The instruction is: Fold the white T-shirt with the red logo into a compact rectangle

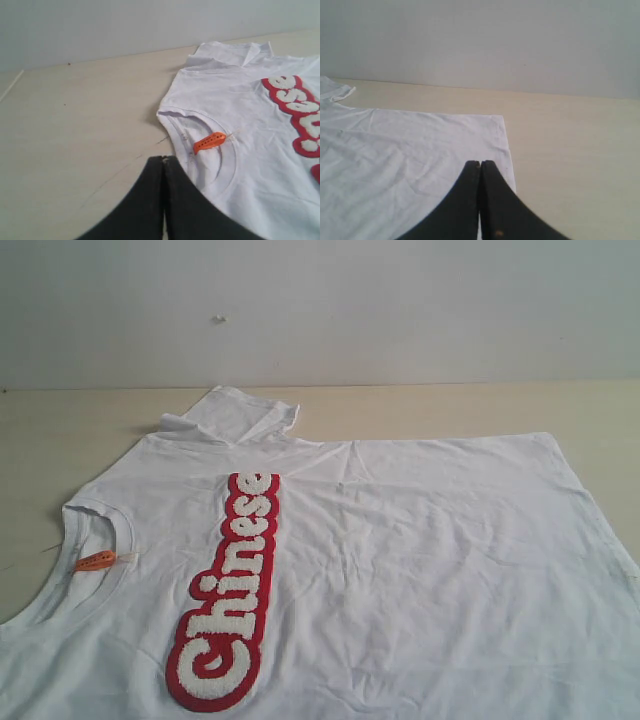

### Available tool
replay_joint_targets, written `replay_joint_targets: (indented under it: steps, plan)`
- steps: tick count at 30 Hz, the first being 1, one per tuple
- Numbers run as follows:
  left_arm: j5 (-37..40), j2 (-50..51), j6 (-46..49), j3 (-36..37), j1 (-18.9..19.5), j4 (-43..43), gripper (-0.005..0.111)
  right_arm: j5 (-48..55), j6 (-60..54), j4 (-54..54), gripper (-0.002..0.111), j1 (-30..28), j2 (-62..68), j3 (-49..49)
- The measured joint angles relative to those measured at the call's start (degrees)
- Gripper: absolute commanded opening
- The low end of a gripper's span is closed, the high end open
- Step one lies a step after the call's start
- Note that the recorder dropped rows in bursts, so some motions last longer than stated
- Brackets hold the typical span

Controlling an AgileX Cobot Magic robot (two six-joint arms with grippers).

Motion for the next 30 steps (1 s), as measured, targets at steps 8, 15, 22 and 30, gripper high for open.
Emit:
replay_joint_targets:
  steps: [8,15,22,30]
  plan:
    - [-5.6,0.0,3.2,0.0,0.0,1.8,0.0,0.0,0.0,0.0,0.0,2.0,0.0,0.0]
    - [-20.6,0.0,-3.7,0.1,0.0,1.8,0.0,-3.2,-1.4,-2.4,0.0,2.0,0.0,0.0]
    - [-30.4,0.0,-25.5,0.1,0.0,1.8,0.0,-14.1,-1.4,-1.8,0.0,2.0,0.0,0.0]
    - [-41.4,0.0,-31.0,0.1,0.0,1.6,0.0,-30.3,12.7,8.8,0.0,2.0,0.0,0.0]
